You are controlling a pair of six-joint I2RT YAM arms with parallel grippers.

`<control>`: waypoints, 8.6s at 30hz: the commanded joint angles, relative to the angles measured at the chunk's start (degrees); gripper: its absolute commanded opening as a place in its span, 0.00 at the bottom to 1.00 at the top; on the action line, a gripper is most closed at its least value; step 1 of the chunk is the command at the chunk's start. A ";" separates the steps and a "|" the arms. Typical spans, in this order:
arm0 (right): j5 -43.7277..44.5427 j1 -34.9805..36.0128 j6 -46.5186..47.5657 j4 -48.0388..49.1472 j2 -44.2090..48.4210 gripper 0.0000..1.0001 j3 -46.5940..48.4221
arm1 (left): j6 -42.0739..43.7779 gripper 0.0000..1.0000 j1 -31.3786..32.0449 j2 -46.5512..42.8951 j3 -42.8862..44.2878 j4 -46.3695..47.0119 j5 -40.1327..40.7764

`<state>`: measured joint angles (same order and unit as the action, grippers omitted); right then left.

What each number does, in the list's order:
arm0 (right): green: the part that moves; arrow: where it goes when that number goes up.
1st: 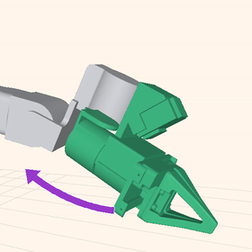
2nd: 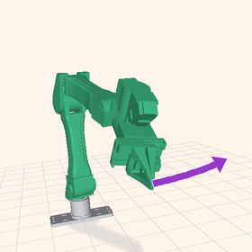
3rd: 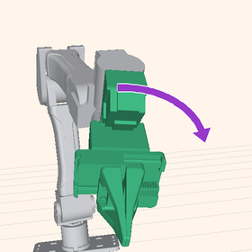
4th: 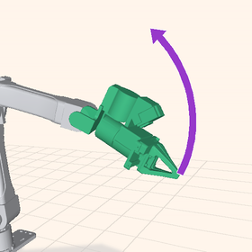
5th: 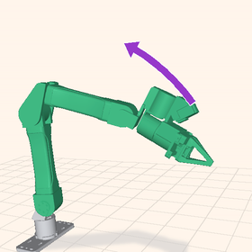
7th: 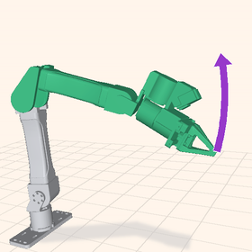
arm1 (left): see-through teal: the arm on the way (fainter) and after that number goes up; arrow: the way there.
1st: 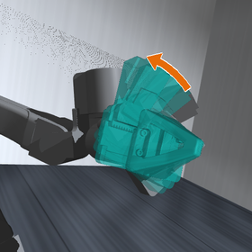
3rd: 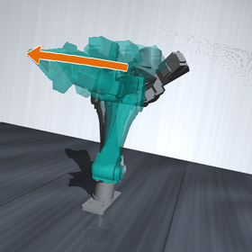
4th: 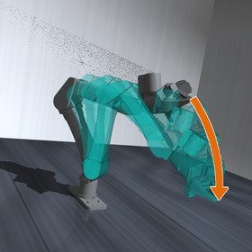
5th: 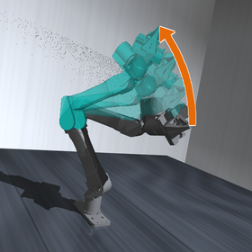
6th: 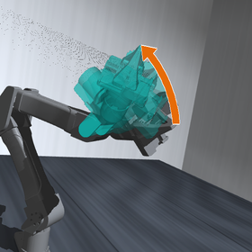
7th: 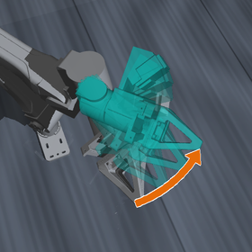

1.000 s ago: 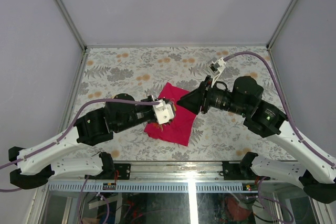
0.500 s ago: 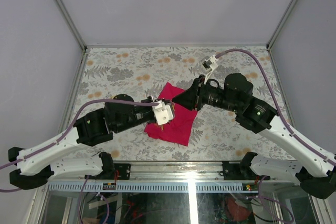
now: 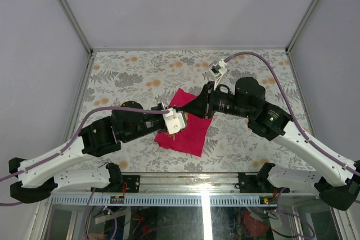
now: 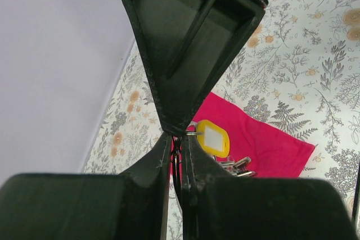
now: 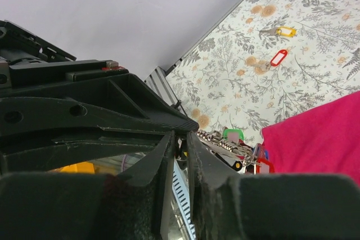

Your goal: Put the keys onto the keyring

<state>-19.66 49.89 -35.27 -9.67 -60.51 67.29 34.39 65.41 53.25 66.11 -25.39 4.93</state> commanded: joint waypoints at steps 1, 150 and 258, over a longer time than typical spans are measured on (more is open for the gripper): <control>-2.28 0.35 -0.39 3.16 -0.66 0.13 1.80 | 0.48 0.00 -0.32 -0.92 0.51 5.96 0.17; 39.29 0.31 3.01 -29.55 24.83 0.99 -17.33 | -46.11 0.38 -30.25 50.08 -3.89 25.66 -5.38; 50.35 0.32 -0.92 -40.60 26.78 0.99 -8.25 | -52.39 1.00 -21.55 18.88 -2.98 7.79 5.85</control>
<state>29.61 50.22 -35.20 -51.27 -34.06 56.53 -13.08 44.05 80.40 67.16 -7.38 0.01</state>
